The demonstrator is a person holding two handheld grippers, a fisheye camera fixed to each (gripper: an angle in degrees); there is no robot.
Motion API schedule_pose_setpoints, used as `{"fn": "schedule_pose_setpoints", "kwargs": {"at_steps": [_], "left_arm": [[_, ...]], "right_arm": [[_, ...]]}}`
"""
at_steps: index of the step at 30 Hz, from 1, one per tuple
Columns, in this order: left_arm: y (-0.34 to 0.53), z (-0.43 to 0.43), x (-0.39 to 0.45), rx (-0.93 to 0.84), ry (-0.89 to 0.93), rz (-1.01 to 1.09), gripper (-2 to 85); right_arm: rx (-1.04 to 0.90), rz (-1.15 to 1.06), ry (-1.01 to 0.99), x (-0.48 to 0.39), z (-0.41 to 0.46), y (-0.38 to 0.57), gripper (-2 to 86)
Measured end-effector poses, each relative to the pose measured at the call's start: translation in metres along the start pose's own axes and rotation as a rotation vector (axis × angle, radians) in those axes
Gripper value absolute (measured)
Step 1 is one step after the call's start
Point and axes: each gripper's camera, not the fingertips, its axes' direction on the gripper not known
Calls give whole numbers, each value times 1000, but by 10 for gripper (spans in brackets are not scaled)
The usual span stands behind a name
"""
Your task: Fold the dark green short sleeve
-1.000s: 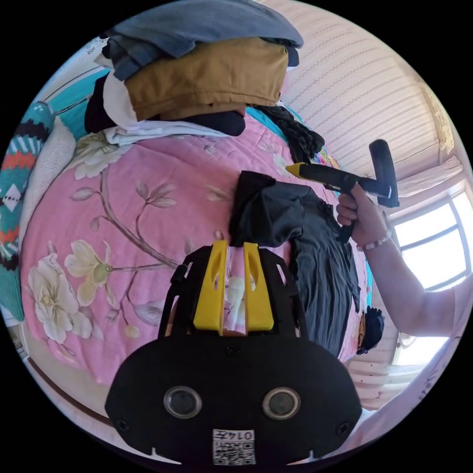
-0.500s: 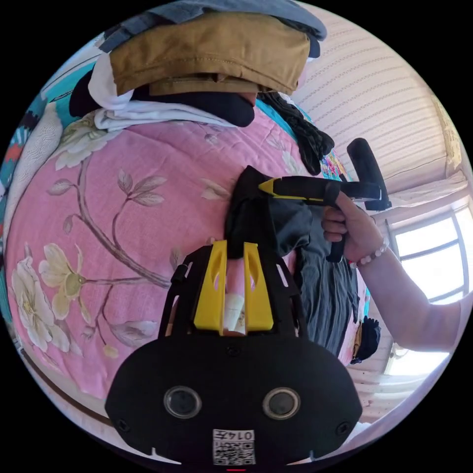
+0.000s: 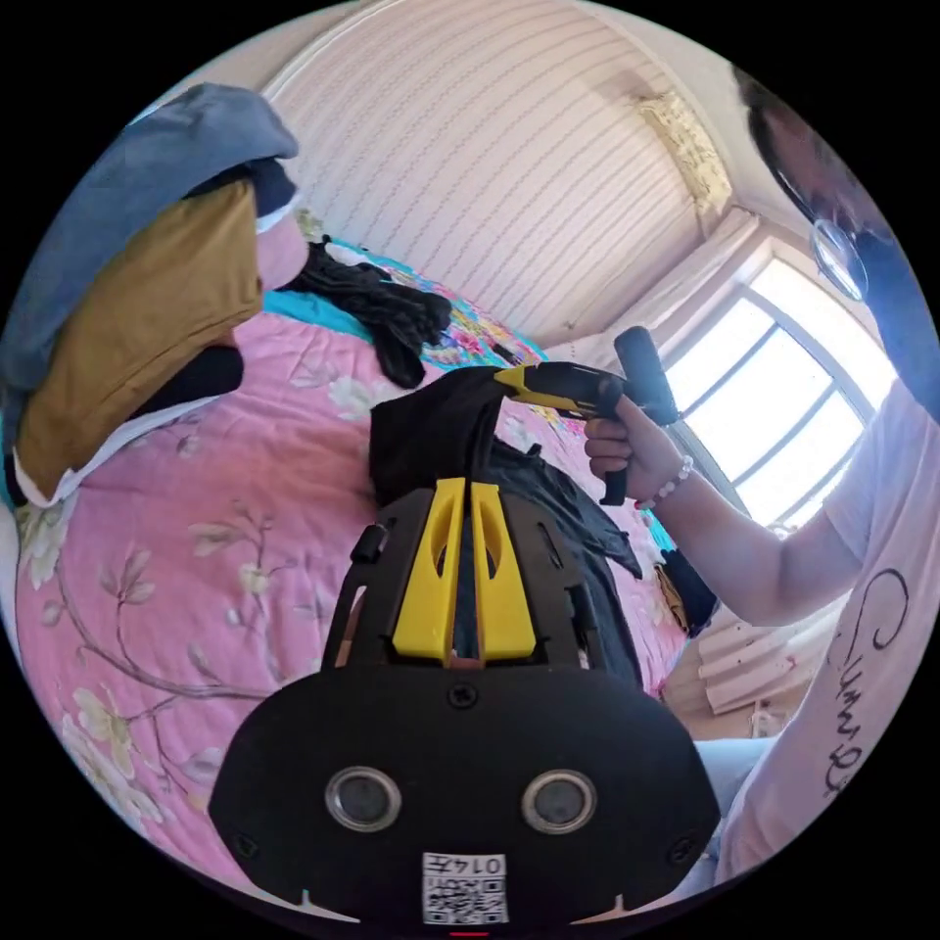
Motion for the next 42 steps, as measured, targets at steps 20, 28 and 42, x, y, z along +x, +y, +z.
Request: {"fn": "schedule_pose_setpoints", "kwargs": {"at_steps": [20,28,42], "left_arm": [[-9,132,77,-336,-209,173,48],[-40,204,53,-432,-316,173,64],[-43,235,51,-455,-343,74,-8]], "right_arm": [[-47,351,311,117,-81,158,30],[-96,55,380,124,9,1,79],[-293,-17,408,140,58,-30,1]]}}
